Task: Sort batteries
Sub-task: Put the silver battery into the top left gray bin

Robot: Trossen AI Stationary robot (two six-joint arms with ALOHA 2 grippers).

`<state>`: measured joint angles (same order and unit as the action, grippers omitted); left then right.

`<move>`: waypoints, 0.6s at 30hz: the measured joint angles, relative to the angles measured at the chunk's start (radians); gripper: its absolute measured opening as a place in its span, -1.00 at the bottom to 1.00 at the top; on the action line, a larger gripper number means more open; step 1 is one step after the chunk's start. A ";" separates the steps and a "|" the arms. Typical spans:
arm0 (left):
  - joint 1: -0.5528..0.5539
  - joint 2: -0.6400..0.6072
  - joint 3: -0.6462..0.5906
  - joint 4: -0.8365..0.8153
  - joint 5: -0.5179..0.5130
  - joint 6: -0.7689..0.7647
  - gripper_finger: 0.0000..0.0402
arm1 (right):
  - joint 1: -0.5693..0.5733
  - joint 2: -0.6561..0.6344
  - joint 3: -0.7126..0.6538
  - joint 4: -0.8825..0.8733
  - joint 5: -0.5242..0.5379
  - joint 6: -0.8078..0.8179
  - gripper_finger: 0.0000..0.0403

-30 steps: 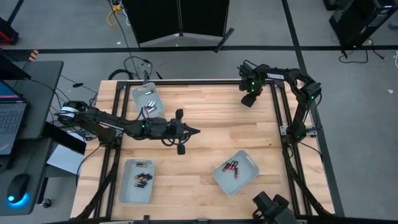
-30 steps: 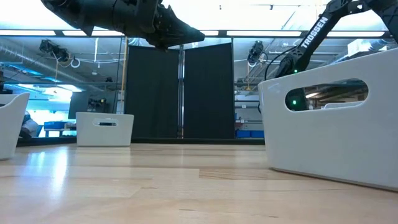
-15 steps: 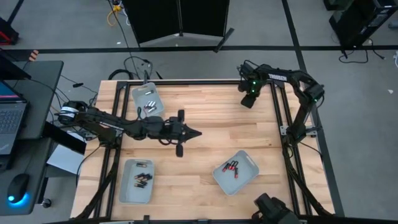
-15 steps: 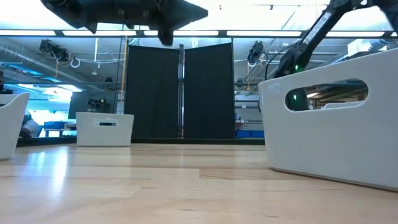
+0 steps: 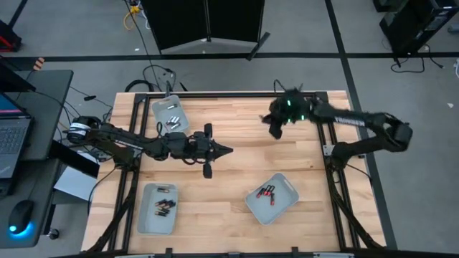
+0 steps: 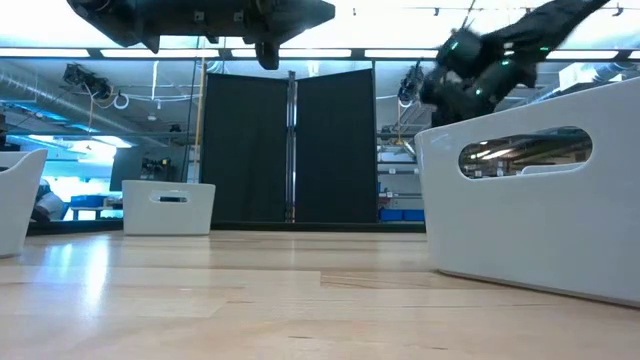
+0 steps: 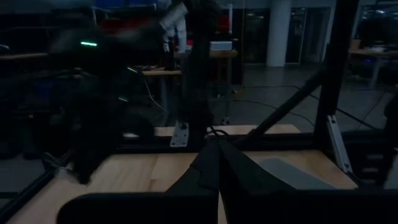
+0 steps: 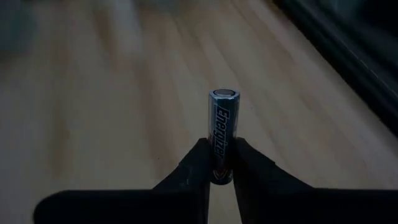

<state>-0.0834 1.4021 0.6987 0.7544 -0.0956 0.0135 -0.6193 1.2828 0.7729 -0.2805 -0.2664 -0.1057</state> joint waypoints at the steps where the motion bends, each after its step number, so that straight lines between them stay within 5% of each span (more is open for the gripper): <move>1: 0.000 0.000 0.000 0.008 -0.007 0.000 -0.97 | 0.043 -0.029 -0.047 0.089 0.000 0.040 -0.73; 9: 0.000 0.023 0.000 0.021 -0.011 -0.116 -0.76 | 0.388 -0.105 -0.304 0.780 0.147 0.214 -0.73; 18: 0.000 0.193 0.004 0.270 -0.023 -0.161 -0.31 | 0.632 -0.084 -0.318 0.933 0.321 0.177 -0.73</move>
<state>-0.0834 1.5949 0.7025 1.0244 -0.1187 -0.1478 0.0129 1.1988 0.4545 0.6521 0.0547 0.0711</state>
